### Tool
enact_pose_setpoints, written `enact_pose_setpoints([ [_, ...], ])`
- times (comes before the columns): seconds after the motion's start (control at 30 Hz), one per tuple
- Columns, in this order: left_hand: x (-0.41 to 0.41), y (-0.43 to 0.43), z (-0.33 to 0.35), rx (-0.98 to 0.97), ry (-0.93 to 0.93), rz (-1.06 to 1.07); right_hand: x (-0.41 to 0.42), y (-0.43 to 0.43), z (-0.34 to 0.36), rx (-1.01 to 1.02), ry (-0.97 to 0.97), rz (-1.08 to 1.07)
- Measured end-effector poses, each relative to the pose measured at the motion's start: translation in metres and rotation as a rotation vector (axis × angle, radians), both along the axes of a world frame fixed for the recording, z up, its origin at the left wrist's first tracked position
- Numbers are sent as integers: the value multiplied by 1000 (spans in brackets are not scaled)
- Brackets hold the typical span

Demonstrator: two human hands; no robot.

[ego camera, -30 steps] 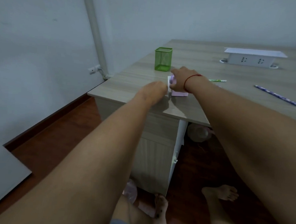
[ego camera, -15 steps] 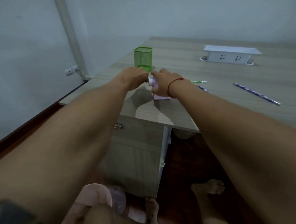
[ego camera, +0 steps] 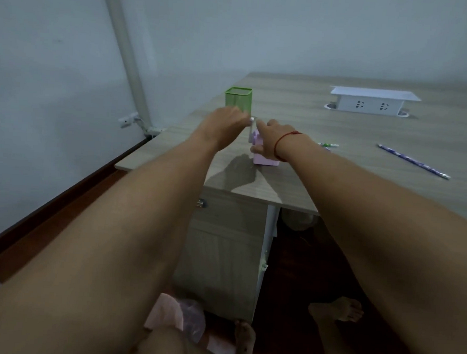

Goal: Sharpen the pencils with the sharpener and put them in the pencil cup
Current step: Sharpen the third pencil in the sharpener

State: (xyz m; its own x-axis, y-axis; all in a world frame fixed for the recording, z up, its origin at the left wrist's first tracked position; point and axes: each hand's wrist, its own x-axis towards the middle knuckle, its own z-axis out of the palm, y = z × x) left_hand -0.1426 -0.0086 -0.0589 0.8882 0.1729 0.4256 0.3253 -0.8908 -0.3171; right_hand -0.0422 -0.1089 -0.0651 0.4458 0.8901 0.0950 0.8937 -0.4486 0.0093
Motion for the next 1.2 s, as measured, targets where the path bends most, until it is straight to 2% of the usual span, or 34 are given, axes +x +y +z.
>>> enact_pose_setpoints([
  [0.23, -20, -19, -34, -135, -52, -15, -12, -1, -2, 3, -37, -28],
  [0.47, -8, -21, -57, -211, 128, 175, -10, 0, -5, 5, -21, -7],
  [0.7, 12, 1, -57, -305, 233, 208, 0, 6, -6, 11, -24, 53],
  [0.8, 19, 15, -52, -257, 225, 205, 4, 9, -8, 16, -19, 69],
  [0.97, 22, 33, -42, -50, 191, 133, 6, 10, -8, 7, -34, 63],
  [1.2, 22, 21, 3, 46, 53, 18, 12, 12, -2, -41, -34, -32],
])
